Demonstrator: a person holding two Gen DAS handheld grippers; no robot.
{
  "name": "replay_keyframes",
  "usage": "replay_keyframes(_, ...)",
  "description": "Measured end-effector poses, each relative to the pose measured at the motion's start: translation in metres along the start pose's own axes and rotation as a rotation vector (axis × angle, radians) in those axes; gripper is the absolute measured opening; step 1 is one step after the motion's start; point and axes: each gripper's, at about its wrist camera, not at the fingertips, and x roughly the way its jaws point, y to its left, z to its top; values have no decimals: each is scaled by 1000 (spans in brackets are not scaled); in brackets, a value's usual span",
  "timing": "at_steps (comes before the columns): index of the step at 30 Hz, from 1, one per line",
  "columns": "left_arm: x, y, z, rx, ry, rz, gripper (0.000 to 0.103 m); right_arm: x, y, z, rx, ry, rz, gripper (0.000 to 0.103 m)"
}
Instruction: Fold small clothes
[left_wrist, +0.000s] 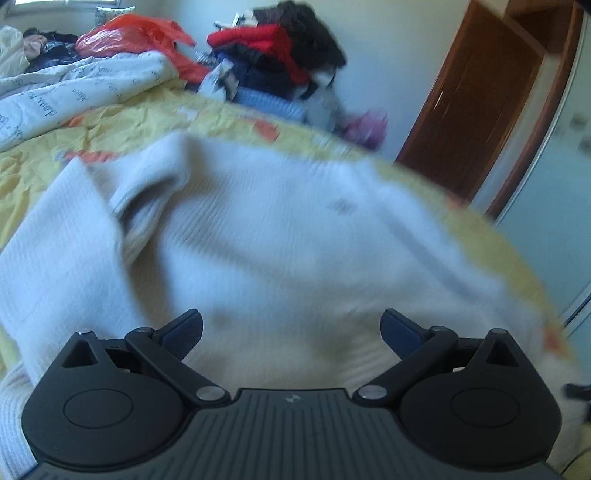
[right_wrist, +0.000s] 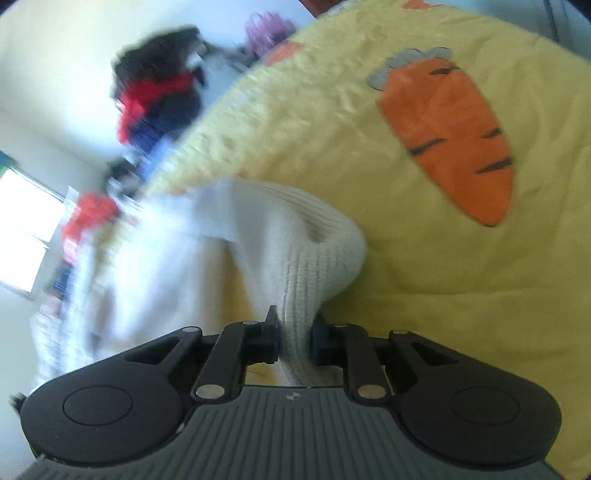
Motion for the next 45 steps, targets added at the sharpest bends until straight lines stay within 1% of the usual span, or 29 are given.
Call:
replay_keyframes(2, -12, -9, 10, -30, -50, -110, 103, -4, 16, 4, 39, -34, 118, 20)
replay_keyframes(4, -20, -21, 17, -65, -70, -248, 103, -6, 34, 8, 91, -81, 269, 20)
replay_keyframes(6, -21, -33, 18, -116, -48, -387, 103, -3, 51, 13, 164, -134, 434, 20)
replay_keyframes(8, -17, -42, 17, -194, -1, -524, 103, 2, 66, 13, 248, -199, 567, 20)
replay_keyframes(9, -13, -46, 15, -231, 33, -579, 103, 7, 72, 15, 288, -215, 614, 20)
replay_keyframes(10, -9, -50, 11, -270, 69, -619, 103, 14, 78, 15, 306, -219, 642, 20)
replay_keyframes(12, -2, -55, 3, -334, 116, -664, 103, 26, 91, 15, 325, -219, 654, 20)
replay_keyframes(13, -2, -58, 0, -344, 124, -673, 103, 32, 95, 14, 342, -208, 647, 20)
replay_keyframes(16, -6, -64, -4, -324, 115, -689, 103, 52, 100, 8, 426, -156, 651, 20)
replay_keyframes(19, -4, -74, -5, -294, 103, -709, 103, 66, 106, 7, 464, -119, 636, 20)
replay_keyframes(21, 0, -73, -6, -293, 125, -704, 101, 79, 107, 1, 501, -93, 648, 20)
replay_keyframes(22, 3, -75, -6, -300, 135, -705, 91, 85, 108, -2, 512, -82, 654, 20)
replay_keyframes(23, 6, -76, -6, -303, 143, -700, 72, 88, 111, -2, 517, -76, 658, 20)
replay_keyframes(24, 10, -78, -6, -297, 152, -677, 59, 92, 111, -5, 513, -71, 658, 20)
replay_keyframes(25, 15, -80, -5, -291, 165, -647, 37, 95, 112, -7, 506, -63, 657, 20)
replay_keyframes(26, 20, -79, -6, -289, 178, -637, 27, 100, 114, -7, 498, -50, 654, 20)
replay_keyframes(27, 23, -78, -7, -284, 193, -634, 21, 102, 115, -11, 490, -37, 649, 20)
replay_keyframes(28, 26, -76, -7, -273, 202, -621, 9, 103, 115, -12, 482, -30, 638, 23)
replay_keyframes(30, 27, -70, -4, -233, 194, -582, 7, 103, 109, -8, 476, -9, 601, 32)
replay_keyframes(32, 25, -59, 3, -183, 170, -542, 6, 104, 101, -4, 493, 31, 597, 67)
replay_keyframes(33, 25, -53, 9, -166, 161, -521, 6, 102, 97, -4, 496, 38, 582, 75)
replay_keyframes(34, 24, -45, 16, -154, 154, -505, 6, 99, 94, -3, 490, 38, 566, 87)
replay_keyframes(35, 23, -37, 23, -144, 141, -488, 6, 97, 91, -5, 481, 29, 553, 89)
replay_keyframes(36, 20, -30, 32, -134, 128, -474, 6, 96, 89, -6, 472, 19, 539, 89)
replay_keyframes(38, 7, -17, 53, -116, 84, -480, 6, 91, 83, -5, 463, 6, 518, 89)
replay_keyframes(39, -4, -11, 64, -103, 40, -499, 6, 93, 80, -6, 459, -2, 512, 89)
replay_keyframes(41, -32, -1, 85, -67, -57, -564, 6, 93, 76, -2, 457, -19, 490, 89)
replay_keyframes(43, -61, 7, 98, -22, -150, -616, 6, 95, 70, -1, 451, -29, 464, 89)
replay_keyframes(45, -78, 11, 103, 7, -195, -608, 6, 103, 66, 3, 443, -35, 442, 89)
